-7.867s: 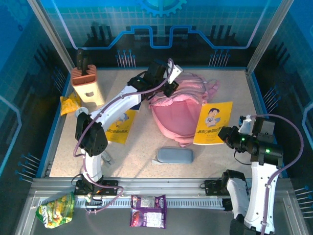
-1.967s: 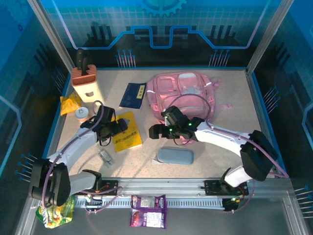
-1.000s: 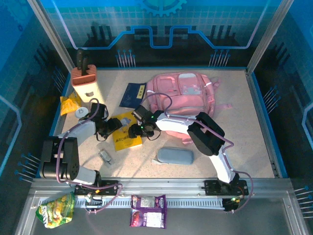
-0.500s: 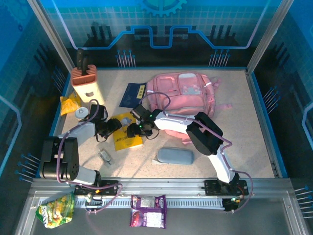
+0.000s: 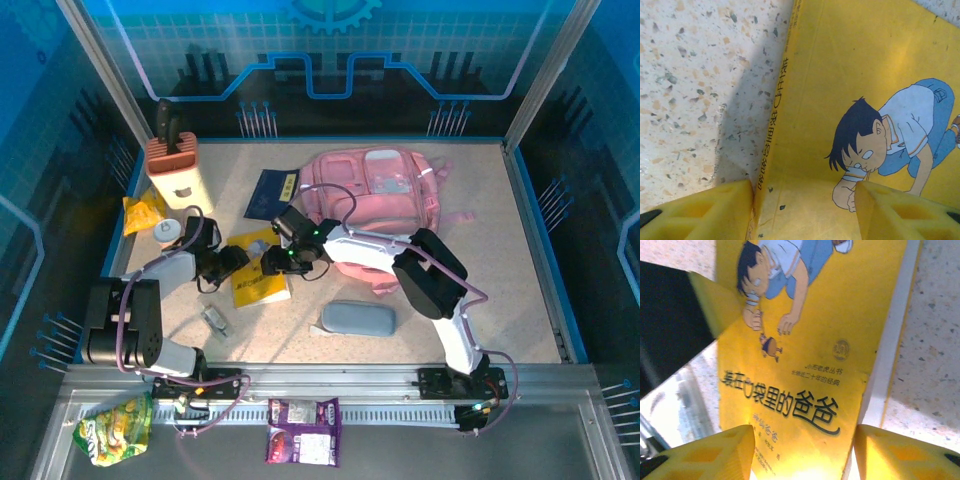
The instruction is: Pack the student bag
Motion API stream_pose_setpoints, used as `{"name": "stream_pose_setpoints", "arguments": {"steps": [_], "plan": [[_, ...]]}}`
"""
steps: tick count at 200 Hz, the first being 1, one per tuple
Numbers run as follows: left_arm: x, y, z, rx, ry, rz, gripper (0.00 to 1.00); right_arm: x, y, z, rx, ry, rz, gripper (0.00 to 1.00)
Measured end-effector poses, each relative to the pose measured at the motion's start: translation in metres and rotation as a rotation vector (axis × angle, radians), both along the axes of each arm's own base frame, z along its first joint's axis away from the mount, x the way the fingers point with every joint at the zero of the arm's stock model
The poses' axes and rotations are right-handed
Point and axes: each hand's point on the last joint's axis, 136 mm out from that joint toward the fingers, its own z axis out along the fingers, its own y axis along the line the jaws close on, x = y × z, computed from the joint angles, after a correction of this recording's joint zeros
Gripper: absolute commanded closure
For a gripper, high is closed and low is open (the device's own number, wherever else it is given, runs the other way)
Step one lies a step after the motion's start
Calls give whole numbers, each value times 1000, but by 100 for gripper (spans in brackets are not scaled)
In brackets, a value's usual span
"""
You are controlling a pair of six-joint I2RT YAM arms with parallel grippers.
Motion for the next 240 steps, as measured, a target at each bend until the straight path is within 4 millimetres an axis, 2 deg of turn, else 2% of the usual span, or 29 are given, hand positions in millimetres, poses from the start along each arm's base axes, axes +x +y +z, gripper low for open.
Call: {"name": "stream_pose_setpoints", "arguments": {"steps": [31, 94, 145, 188, 217, 240], "plan": [[0, 0, 0, 0, 0, 0, 44, 0, 3, 8, 47, 23, -9, 53], [0, 0, 0, 0, 0, 0, 44, -4, -1, 3, 38, 61, -22, 64], [0, 0, 0, 0, -2, 1, 44, -4, -2, 2, 31, 57, -17, 80], [0, -1, 3, -8, -9, -3, 37, -4, -2, 11, 48, 47, -16, 90], [-6, -2, 14, -7, -9, -9, 31, -4, -1, 29, 91, 12, -13, 94], [0, 0, 43, 1, -68, -18, 22, -6, -3, 47, 123, -10, -11, 96]]}}
